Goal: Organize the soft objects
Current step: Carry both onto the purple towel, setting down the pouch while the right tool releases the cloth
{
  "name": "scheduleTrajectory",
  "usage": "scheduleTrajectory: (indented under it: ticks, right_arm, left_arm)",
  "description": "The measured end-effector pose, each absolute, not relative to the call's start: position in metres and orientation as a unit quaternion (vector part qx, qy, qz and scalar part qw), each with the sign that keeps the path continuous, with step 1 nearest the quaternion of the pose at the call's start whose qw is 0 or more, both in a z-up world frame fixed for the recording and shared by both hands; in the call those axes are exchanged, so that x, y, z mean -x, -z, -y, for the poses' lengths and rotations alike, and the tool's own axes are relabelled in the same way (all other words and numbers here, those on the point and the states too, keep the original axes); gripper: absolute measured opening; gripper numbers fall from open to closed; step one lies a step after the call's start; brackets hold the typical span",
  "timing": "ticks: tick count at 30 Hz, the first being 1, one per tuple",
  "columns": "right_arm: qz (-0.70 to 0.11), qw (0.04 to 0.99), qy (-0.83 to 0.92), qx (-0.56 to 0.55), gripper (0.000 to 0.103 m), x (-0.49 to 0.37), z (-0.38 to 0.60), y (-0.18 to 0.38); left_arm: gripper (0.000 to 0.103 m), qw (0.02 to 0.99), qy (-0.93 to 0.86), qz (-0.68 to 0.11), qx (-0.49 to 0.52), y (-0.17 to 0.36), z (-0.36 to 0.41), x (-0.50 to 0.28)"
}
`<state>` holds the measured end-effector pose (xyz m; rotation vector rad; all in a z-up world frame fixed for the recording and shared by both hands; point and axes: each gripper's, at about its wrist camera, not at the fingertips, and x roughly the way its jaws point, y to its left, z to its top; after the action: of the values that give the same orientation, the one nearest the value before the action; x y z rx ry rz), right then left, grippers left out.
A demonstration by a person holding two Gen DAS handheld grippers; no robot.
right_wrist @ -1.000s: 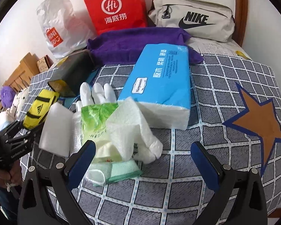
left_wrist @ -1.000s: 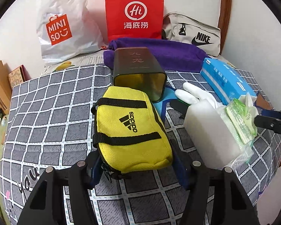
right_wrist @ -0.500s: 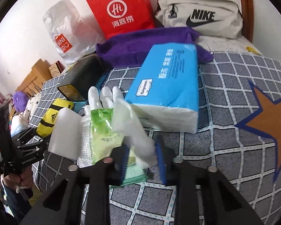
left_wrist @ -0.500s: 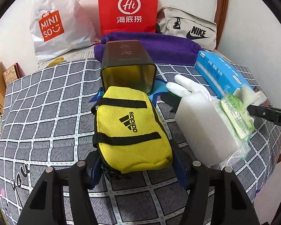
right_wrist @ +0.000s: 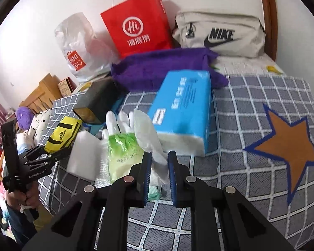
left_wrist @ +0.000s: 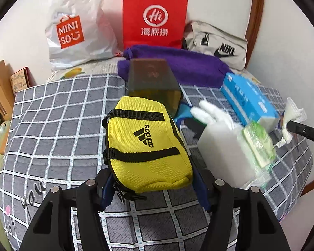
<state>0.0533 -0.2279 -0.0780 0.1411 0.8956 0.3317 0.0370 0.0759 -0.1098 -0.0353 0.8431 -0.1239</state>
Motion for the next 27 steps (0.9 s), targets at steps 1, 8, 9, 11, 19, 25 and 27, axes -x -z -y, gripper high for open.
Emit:
scheduleTrajectory:
  ticks: [1,8,9,11,19,25,27]
  right_arm:
    - [-0.428,0.887,-0.159,-0.066,0.016,-0.054,0.228,0.072]
    - [-0.407,0.897,-0.160,-0.057,0.016,-0.071,0.228,0.044]
    - [-0.405,0.899,-0.158,-0.053,0.016,-0.075,0.228,0.041]
    - [-0.403,0.901,-0.156,-0.048,0.016,-0.084,0.227,0.036]
    - [-0.388,0.907,-0.162,-0.034,0.016,-0.130,0.221,0.015]
    - [-0.380,0.910,-0.159,-0.031,0.016,-0.172,0.220,0.006]
    - [-0.381,0.911,-0.157,-0.033,0.016,-0.186,0.220,0.005]
  left_arm:
    - [0.061,0.911,0.061,-0.406,0.019,0.106,-0.077,-0.037]
    - [0.061,0.917,0.054,-0.395,0.028,0.077,-0.083,-0.047]
    - [0.061,0.917,0.053,-0.395,0.030,0.073,-0.084,-0.050]
    - [0.061,0.918,0.054,-0.391,0.031,0.065,-0.084,-0.058]
    - [0.061,0.922,0.054,-0.382,0.026,0.039,-0.080,-0.100]
    - [0.061,0.924,0.053,-0.379,0.015,0.029,-0.074,-0.145]
    - [0.061,0.923,0.054,-0.381,0.013,0.028,-0.072,-0.162]
